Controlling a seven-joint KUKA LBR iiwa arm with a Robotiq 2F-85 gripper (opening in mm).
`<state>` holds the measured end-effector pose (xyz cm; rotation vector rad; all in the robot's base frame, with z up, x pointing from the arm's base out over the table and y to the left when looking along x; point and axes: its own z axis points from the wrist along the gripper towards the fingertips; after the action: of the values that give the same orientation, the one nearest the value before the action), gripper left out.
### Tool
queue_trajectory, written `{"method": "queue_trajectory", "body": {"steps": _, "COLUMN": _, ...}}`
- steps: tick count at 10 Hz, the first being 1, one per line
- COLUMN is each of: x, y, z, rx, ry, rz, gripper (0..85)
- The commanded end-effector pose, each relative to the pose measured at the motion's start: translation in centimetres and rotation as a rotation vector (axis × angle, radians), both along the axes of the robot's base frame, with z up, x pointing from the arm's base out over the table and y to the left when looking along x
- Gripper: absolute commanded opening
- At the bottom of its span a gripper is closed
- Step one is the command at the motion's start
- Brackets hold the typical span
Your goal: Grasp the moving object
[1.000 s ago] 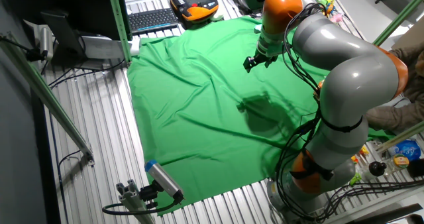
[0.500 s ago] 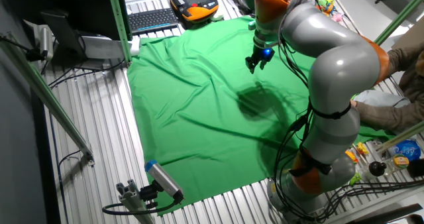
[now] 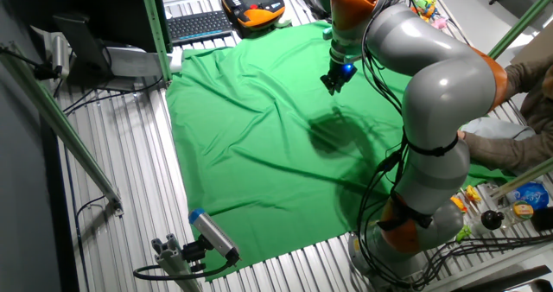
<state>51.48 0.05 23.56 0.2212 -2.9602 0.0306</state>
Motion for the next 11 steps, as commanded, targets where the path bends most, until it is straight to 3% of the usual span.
{"method": "queue_trajectory", "body": {"steps": 1, "x": 0.01, "y": 0.02, "z": 0.01, "rx": 0.003, "ry": 0.001, "rz": 0.003, "gripper": 0.0}}
{"method": "queue_trajectory", "body": {"steps": 11, "x": 0.01, "y": 0.02, "z": 0.01, "rx": -0.008, "ry": -0.004, "rz": 0.003, "gripper": 0.0}}
